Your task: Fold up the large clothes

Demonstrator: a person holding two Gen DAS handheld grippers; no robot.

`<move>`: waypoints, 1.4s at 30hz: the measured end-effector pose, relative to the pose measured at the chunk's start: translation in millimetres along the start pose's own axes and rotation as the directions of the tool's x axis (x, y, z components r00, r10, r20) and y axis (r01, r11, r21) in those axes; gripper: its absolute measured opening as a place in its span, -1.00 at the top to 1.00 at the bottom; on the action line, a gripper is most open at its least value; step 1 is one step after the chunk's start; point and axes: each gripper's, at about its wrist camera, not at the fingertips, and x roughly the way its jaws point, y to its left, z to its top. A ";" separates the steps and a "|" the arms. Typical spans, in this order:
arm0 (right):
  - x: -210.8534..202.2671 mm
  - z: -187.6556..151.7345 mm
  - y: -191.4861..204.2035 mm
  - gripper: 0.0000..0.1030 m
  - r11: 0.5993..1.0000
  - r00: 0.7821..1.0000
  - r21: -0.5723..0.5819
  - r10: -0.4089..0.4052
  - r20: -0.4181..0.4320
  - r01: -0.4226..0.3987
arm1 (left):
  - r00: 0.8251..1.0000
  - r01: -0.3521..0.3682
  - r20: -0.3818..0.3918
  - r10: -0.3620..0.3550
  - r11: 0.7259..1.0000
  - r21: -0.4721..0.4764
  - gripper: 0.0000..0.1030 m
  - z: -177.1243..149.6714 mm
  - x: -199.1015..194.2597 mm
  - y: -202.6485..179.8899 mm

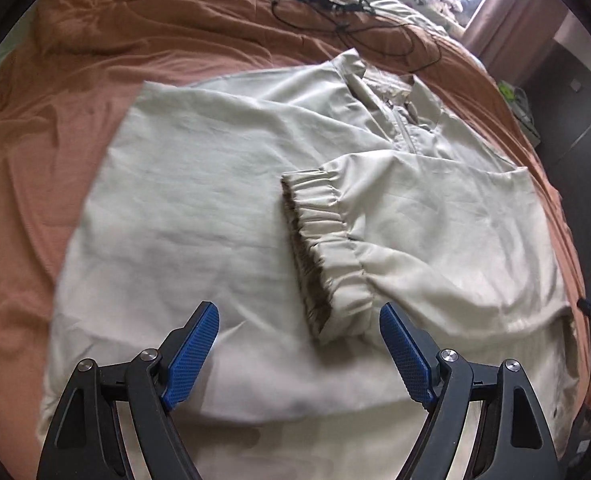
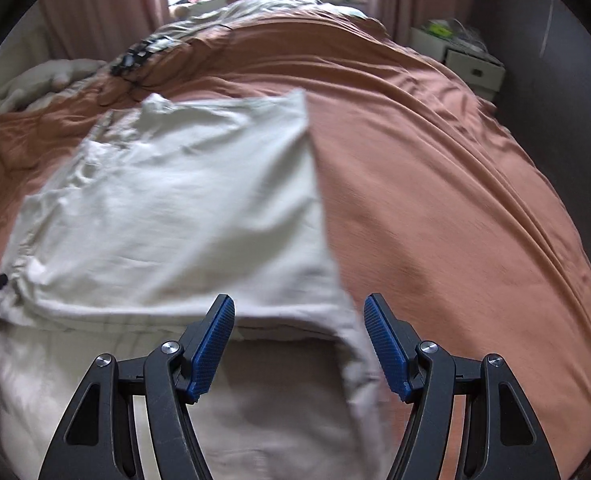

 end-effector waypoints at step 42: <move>-48.3 -64.0 -49.9 -0.30 0.992 0.998 0.112 0.058 -0.016 -0.056 | 0.995 -0.016 0.094 0.018 1.000 -0.022 -0.28 -66.9 -91.8 38.6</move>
